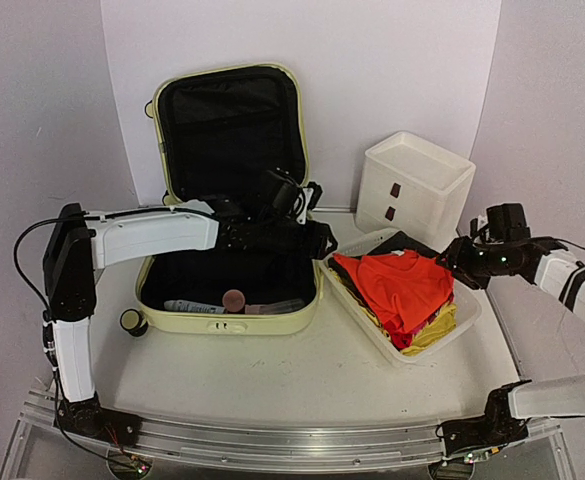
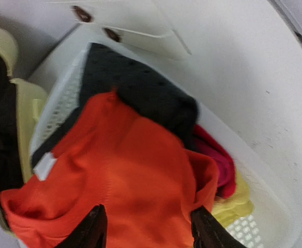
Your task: Open, take out, and arrange the luggage
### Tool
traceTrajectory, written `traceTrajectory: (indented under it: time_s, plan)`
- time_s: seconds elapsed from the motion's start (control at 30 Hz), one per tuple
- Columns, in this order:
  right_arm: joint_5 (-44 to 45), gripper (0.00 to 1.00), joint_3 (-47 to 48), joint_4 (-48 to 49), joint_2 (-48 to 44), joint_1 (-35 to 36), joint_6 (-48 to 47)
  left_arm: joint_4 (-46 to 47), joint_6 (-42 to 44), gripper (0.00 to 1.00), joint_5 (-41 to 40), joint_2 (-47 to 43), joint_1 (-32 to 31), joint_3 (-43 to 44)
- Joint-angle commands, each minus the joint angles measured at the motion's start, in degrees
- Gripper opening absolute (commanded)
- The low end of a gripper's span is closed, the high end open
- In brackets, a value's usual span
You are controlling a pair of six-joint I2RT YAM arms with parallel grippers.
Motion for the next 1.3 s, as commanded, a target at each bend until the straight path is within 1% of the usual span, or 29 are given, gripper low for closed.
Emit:
traceTrajectory:
  time_s: [0.0,0.07,0.1,0.13,0.2,0.23,0.27,0.3,0.37,0.43,0.5,0.57,0.73,0.8,0.87,0.9,0.93,1.0,1.03,1.07,1.13,1.17,1.27]
  plan:
    - [-22.9,0.48,-3.5,19.6,-5.6,0.0,2.7,0.4,1.6,0.64,4.8,-4.8,0.4,3.2]
    - [-30.1,0.40,-5.2,27.5,-4.5,1.7,6.7,0.4,1.1,0.63,5.2,-5.1,1.0,3.2]
    - [-31.5,0.33,-5.7,30.3,-4.1,3.1,8.0,0.4,0.7,0.62,5.7,-5.1,1.5,3.1]
    - [-31.1,0.22,-6.1,32.1,-3.6,6.0,8.7,0.3,-0.2,0.61,6.5,-5.1,2.3,3.1]
    - [-29.1,0.03,-6.7,36.9,-2.5,10.6,9.1,0.3,-2.8,0.60,9.4,-5.0,4.3,2.8]
    - [-28.8,0.00,-7.1,39.7,-1.3,12.4,9.9,0.3,-3.7,0.59,10.9,-4.9,5.4,2.7]
    - [-29.3,0.00,-7.7,43.5,0.1,13.8,11.3,0.3,-4.3,0.58,12.1,-4.9,6.3,2.6]
    - [-29.8,0.00,-8.9,50.4,1.7,14.7,13.2,0.3,-4.7,0.58,12.8,-5.1,7.1,2.1]
    - [-30.1,0.00,-10.8,59.9,5.8,15.3,16.9,0.3,-4.6,0.57,12.7,-6.0,8.2,1.0]
    - [-27.9,0.00,-12.0,65.2,11.1,15.4,18.5,0.3,-4.4,0.57,11.1,-7.1,9.0,-0.5]
    - [-24.1,0.00,-13.1,67.0,15.6,15.4,18.6,0.3,-4.5,0.58,10.3,-8.2,9.6,-1.9]
    - [-19.3,0.00,-14.7,66.2,21.1,15.4,20.0,0.3,-4.4,0.58,9.9,-9.2,10.0,-3.2]
    - [-12.1,0.00,-20.2,68.4,36.9,15.4,22.5,0.3,-3.2,0.59,7.3,-11.0,10.3,-6.0]
    - [-9.8,0.00,-22.2,68.6,39.4,15.4,24.9,0.2,-3.0,0.59,7.1,-11.0,10.5,-6.4]
    - [-7.0,0.00,-25.1,68.5,37.3,15.4,26.7,0.0,-2.9,0.60,7.2,-10.9,10.5,-6.6]
    - [-5.0,0.00,-26.8,67.2,34.4,15.4,27.5,0.0,-2.8,0.60,7.3,-10.9,10.6,-6.6]
    - [-2.1,0.00,-28.2,63.7,30.4,15.4,27.7,0.0,-2.7,0.60,7.2,-10.8,10.6,-6.7]
    - [5.0,0.00,-28.9,49.8,20.8,15.4,27.0,-0.1,-2.4,0.61,7.0,-10.6,10.6,-6.7]
    - [9.3,0.00,-28.7,40.2,15.6,15.3,26.7,-0.1,-2.2,0.61,6.9,-10.6,10.6,-6.6]
    - [13.0,0.00,-28.4,32.8,10.3,15.3,26.2,-0.1,-2.1,0.61,6.8,-10.5,10.6,-6.5]
    - [19.3,0.00,-28.6,21.1,-0.4,15.1,27.2,-0.1,-1.9,0.61,6.9,-10.3,10.6,-6.3]
    - [21.5,0.00,-28.8,16.8,-7.2,14.9,28.1,-0.2,-1.9,0.62,7.0,-10.2,10.6,-6.2]
    - [24.8,0.00,-28.8,8.7,-18.5,14.7,29.7,-0.2,-2.1,0.62,7.2,-9.9,10.6,-6.1]
